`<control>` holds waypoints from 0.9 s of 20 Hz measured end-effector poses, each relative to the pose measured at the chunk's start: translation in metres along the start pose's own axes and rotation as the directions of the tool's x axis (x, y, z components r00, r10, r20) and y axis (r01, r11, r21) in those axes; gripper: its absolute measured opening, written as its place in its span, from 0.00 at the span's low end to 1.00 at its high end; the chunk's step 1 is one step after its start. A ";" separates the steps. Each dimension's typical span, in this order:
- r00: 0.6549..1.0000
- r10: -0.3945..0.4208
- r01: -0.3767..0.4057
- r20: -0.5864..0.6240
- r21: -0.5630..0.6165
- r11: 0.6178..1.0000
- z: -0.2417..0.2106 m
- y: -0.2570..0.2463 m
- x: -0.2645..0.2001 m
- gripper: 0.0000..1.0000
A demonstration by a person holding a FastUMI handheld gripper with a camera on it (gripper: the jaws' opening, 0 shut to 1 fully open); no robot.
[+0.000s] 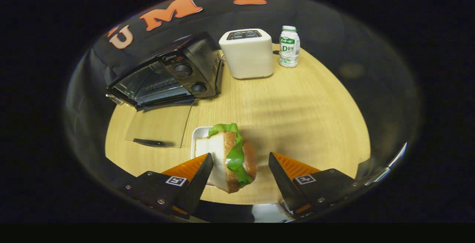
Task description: Open the toaster oven, put the food inside, and close the toaster oven door.
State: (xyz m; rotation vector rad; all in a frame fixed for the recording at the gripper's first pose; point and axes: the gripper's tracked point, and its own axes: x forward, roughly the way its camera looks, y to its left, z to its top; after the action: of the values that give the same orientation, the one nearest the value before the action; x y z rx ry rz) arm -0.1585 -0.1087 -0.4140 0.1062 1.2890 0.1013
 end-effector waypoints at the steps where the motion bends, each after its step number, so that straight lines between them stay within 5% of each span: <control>1: 1.000 0.012 -0.012 -0.016 0.014 1.000 -0.003 0.000 0.003 0.90; 3: 0.998 0.061 -0.059 -0.025 0.052 0.997 -0.001 0.006 0.008 0.85; 10: 0.992 0.122 -0.119 -0.005 0.191 0.974 0.004 0.013 -0.001 0.37; 18: 0.993 0.065 -0.080 0.094 0.172 0.982 0.025 0.020 -0.024 0.30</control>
State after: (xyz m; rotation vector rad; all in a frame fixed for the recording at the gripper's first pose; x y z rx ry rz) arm -0.1415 -0.0930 -0.3820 0.3061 1.2040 0.0447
